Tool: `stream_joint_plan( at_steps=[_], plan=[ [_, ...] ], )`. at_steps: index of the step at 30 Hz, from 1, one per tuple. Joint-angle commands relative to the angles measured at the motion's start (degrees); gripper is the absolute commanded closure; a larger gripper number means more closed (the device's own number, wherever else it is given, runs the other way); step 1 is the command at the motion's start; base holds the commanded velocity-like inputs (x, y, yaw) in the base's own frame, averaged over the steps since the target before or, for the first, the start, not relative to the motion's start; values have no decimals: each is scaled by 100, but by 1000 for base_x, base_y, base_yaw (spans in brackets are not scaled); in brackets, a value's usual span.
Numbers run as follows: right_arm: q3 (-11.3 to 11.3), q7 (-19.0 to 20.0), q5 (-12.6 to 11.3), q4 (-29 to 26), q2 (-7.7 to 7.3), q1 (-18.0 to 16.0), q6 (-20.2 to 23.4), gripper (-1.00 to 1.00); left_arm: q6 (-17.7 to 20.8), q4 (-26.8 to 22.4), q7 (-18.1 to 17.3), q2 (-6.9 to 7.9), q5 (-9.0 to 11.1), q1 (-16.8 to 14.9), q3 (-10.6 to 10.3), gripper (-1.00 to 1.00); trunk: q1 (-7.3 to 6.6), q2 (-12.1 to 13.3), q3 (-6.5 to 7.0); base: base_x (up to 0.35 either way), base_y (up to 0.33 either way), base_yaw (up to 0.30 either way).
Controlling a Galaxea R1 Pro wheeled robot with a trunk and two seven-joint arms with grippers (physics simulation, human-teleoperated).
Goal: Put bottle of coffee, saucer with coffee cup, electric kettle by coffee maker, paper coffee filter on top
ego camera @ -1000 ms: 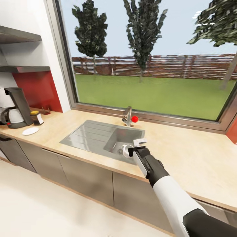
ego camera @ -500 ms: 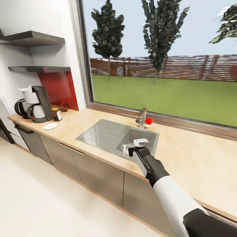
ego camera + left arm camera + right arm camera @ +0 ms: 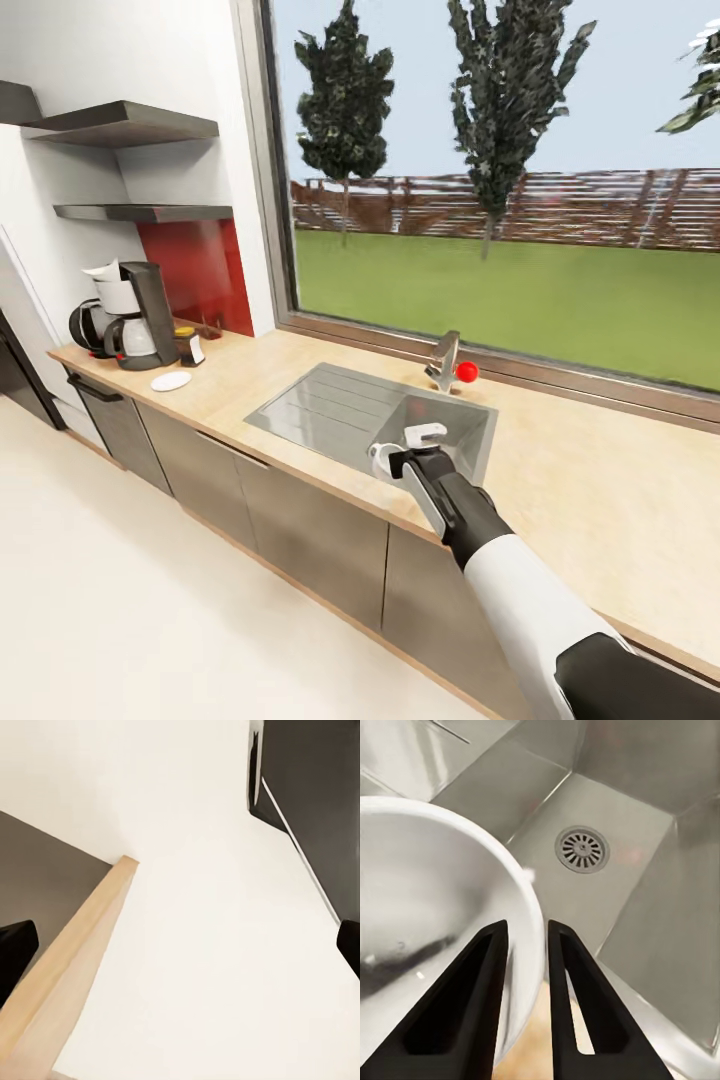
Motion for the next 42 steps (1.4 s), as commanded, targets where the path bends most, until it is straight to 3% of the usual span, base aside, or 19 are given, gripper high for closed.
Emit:
stream_joint_plan(
  at_steps=[1,21,42],
  plan=[
    [10,-52,-59,-2,0,-6,12,100,19,-5,11,3,-61,-2,47,-100,3,-12,-11,5,35,0],
    [5,-49,-59,7,0,-6,11,100,11,-15,-13,25,-40,-21,56,-100,3,-12,-11,122,257,0],
    [5,-49,-59,8,0,-6,11,100,10,-16,-38,18,-36,-48,61,-100,3,-12,-11,216,280,0]
  ],
)
